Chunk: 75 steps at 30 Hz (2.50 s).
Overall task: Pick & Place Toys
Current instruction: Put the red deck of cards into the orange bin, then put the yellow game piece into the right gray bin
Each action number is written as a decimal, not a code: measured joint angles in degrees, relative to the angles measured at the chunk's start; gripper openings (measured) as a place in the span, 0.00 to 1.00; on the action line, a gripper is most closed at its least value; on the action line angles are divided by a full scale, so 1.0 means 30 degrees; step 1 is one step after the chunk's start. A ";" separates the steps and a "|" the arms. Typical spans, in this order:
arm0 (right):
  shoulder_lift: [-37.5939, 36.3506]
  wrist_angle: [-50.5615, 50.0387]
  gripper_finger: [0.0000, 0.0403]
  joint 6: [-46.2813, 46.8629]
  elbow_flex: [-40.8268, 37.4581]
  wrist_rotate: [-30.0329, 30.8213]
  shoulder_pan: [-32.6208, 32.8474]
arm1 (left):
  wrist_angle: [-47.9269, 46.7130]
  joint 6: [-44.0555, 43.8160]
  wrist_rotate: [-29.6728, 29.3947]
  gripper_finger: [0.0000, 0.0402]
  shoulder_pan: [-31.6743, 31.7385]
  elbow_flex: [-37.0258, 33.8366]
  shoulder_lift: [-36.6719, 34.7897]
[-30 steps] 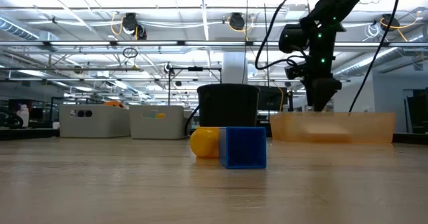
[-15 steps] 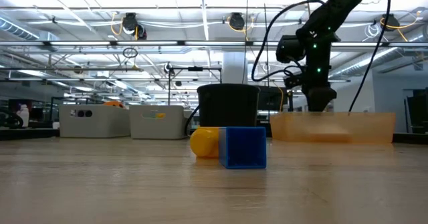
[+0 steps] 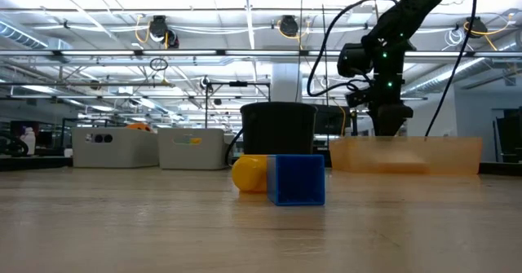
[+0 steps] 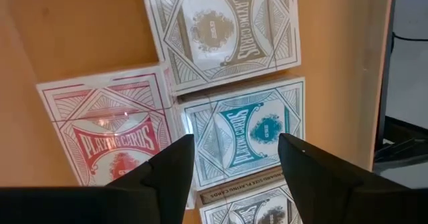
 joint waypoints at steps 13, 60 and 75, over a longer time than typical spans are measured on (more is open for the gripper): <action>0.0000 0.0145 0.52 -0.0050 -0.1198 0.0513 0.0002 | 0.0000 0.0051 0.0007 0.48 -0.0001 0.0006 0.0000; -0.7802 1.1238 0.52 2.0283 -0.0536 -0.7560 1.3949 | -0.0216 -0.2425 -0.3520 0.48 -0.6047 0.0014 0.0582; -0.2321 2.9066 0.67 3.0784 -0.4962 -0.7538 2.1526 | 0.1236 -0.7805 -0.5480 0.48 -0.9363 0.0014 0.4002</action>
